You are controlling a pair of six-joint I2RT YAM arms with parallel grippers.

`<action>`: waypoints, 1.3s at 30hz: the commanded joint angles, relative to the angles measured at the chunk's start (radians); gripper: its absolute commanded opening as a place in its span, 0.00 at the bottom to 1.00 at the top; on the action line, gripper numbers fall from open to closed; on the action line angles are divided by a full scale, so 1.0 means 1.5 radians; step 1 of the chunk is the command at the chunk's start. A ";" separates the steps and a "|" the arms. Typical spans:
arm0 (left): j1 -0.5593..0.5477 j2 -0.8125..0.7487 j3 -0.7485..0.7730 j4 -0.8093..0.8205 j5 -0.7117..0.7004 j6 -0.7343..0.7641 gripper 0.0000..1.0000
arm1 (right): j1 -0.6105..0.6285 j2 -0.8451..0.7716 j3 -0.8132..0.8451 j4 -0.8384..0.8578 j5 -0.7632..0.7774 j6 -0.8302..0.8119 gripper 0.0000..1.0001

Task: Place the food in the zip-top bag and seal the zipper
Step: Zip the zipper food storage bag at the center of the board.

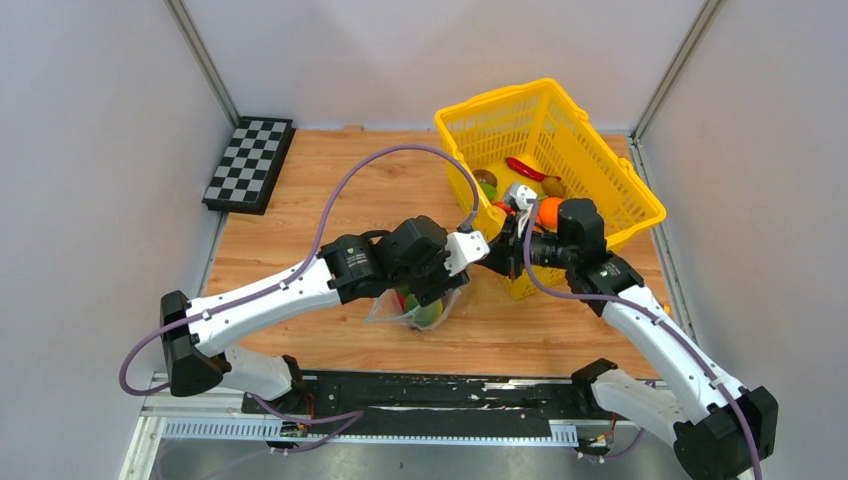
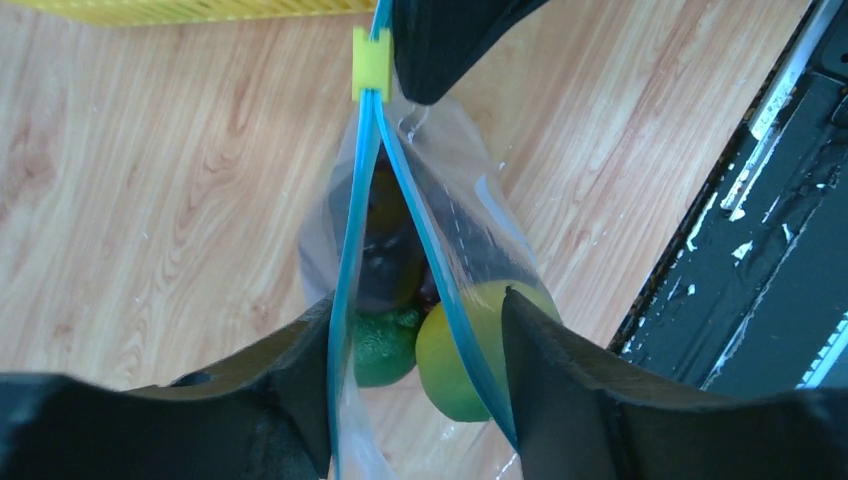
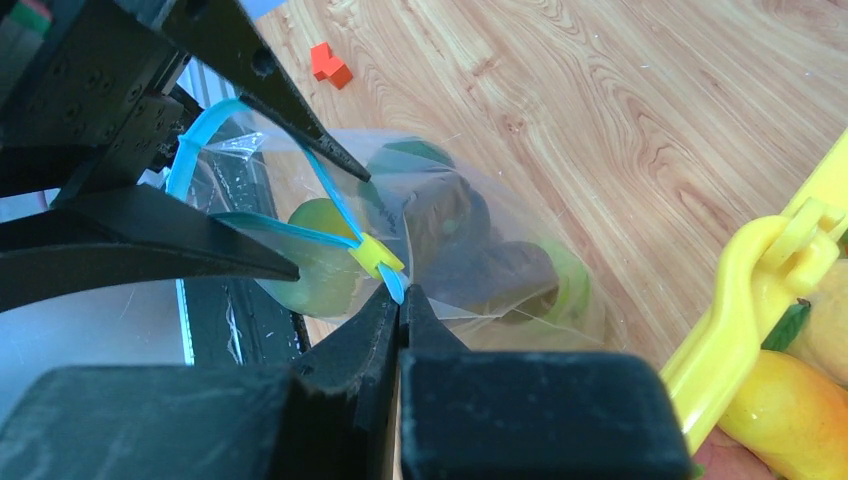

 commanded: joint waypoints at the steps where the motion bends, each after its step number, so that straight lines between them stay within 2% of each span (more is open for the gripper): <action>1: -0.006 -0.040 -0.018 -0.018 0.005 -0.028 0.58 | -0.003 0.001 0.031 0.021 0.022 0.003 0.00; 4: -0.007 -0.050 -0.024 -0.016 0.002 -0.033 0.46 | -0.004 0.001 0.032 0.022 0.019 0.005 0.00; 6: -0.008 -0.055 -0.025 -0.016 0.000 -0.032 0.42 | -0.004 -0.001 0.030 0.023 0.017 0.006 0.00; 10: -0.008 -0.057 -0.030 -0.009 0.003 -0.023 0.19 | -0.004 -0.003 0.026 0.028 0.000 0.004 0.00; 14: -0.007 -0.056 -0.035 0.001 -0.009 -0.015 0.00 | -0.004 -0.008 0.022 0.029 -0.033 -0.012 0.00; 21: -0.007 -0.082 -0.047 0.012 0.005 0.016 0.00 | -0.004 -0.030 0.015 0.025 -0.119 -0.066 0.03; 30: -0.006 -0.142 -0.030 -0.021 0.047 0.095 0.00 | -0.001 -0.069 -0.007 -0.001 -0.193 -0.131 0.49; 33: -0.007 -0.137 -0.015 -0.042 0.057 0.102 0.00 | 0.007 -0.087 -0.017 -0.023 -0.183 -0.173 0.59; 34: -0.006 -0.134 -0.011 -0.049 0.067 0.104 0.00 | 0.010 -0.094 -0.024 -0.021 -0.173 -0.182 0.66; 36: -0.006 -0.133 -0.007 -0.055 0.093 0.107 0.00 | 0.017 -0.104 -0.042 0.005 -0.147 -0.179 0.70; 39: -0.006 -0.134 -0.004 -0.058 0.120 0.106 0.00 | 0.034 -0.102 -0.052 0.036 -0.141 -0.179 0.70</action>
